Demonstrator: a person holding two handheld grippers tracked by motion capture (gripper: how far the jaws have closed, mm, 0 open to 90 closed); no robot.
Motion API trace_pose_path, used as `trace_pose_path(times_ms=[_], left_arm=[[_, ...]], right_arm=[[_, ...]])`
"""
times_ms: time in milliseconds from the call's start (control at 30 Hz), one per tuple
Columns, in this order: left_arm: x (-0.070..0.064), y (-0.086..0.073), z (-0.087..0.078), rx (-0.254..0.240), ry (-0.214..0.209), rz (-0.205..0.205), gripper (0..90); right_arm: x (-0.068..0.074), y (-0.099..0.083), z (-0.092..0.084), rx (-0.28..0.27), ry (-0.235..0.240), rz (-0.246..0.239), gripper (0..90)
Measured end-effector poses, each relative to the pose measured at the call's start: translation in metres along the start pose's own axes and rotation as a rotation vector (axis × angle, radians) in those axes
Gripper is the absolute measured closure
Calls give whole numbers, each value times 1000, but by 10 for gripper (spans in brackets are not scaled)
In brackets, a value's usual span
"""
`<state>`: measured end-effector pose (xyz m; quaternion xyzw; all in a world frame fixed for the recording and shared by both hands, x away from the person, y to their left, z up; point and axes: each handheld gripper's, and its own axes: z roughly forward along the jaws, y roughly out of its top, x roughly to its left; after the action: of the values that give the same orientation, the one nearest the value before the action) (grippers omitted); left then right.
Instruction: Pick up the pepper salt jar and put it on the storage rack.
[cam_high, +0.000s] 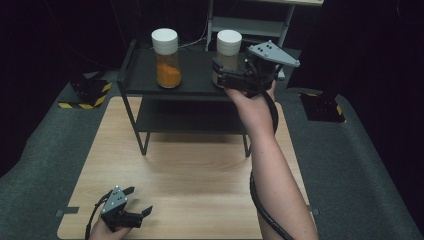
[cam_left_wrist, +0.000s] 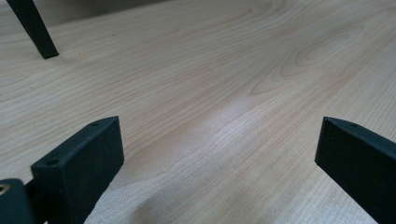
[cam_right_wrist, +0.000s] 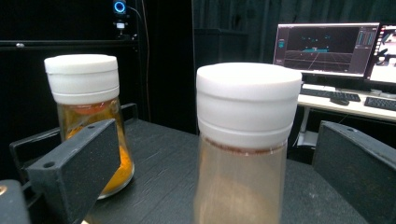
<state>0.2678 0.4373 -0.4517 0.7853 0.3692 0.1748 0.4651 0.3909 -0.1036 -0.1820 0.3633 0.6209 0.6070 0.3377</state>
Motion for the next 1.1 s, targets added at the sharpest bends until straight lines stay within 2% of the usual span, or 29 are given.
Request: trace_pose_path(times_ms=[667, 1100], left_arm=[[-3, -1, 0, -7, 14, 6, 17], [-4, -1, 0, -8, 16, 7, 17]], right_arm=[[-7, -34, -31, 6, 37, -6, 0], [-1, -58, -47, 35, 65, -43, 0]])
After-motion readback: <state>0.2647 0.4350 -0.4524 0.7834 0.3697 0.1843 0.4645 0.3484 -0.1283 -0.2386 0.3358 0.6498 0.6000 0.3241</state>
